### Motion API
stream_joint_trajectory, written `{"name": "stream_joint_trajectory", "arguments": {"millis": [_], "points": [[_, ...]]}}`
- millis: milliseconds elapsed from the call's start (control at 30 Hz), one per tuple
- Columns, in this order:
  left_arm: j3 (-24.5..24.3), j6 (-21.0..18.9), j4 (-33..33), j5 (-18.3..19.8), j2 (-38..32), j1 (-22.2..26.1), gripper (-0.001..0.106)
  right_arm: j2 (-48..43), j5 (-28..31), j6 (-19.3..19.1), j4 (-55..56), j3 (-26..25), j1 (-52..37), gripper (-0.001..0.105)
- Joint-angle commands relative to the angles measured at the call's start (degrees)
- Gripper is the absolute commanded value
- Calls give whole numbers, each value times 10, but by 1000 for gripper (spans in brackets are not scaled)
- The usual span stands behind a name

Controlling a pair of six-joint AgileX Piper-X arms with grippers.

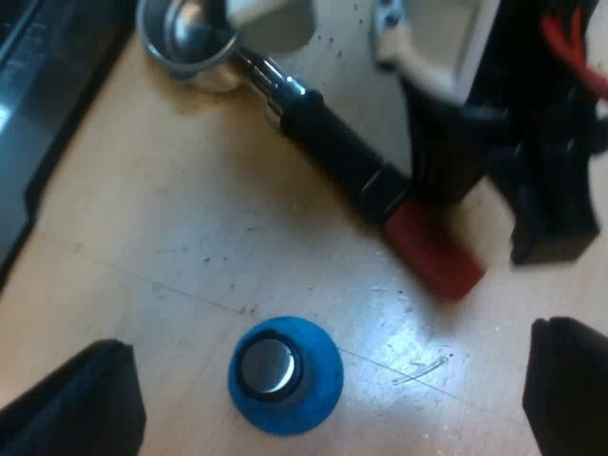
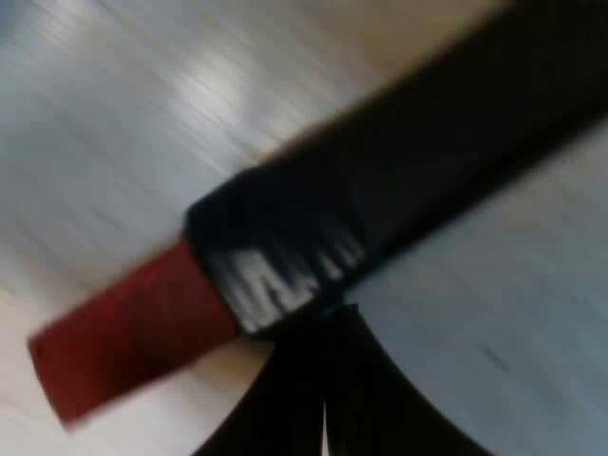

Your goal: Put the handle in the coffee machine

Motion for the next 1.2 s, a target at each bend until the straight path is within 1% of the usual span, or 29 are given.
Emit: {"name": "stream_joint_trajectory", "arguments": {"millis": [33,167,233,333,433,600,667,767,900,967,1100,1167,1200], "points": [[-18,7,28,-14,-12,2,83,9,-6,-1,-17,-30,0,0],[-26,7,31,-15,-17,2,83,14,-6,6,-38,-44,0,0],[-35,7,33,-15,-18,2,83,22,-4,28,-67,-45,0,0],[-47,7,35,-15,-18,2,83,32,3,47,-92,-45,0,0],[-53,7,38,-15,-18,2,83,35,3,56,-98,-47,0,0],[-53,7,39,-15,-18,2,83,14,5,57,-36,-49,0,0],[-53,7,39,-15,-18,2,83,-1,15,57,-8,-49,0,0],[-53,7,38,-11,-18,2,83,-36,45,55,40,-49,0,0],[-53,7,37,23,-18,2,83,-89,102,36,81,-49,-1,0],[-53,7,31,30,-18,2,83,-111,115,25,93,-49,-3,0],[-53,6,-5,30,-18,2,83,-155,114,23,122,-49,-32,0],[-53,-2,-25,30,-15,2,83,-164,114,23,126,-49,-50,1],[-52,-9,-35,28,-13,0,83,-168,112,19,126,-49,-61,4]]}}
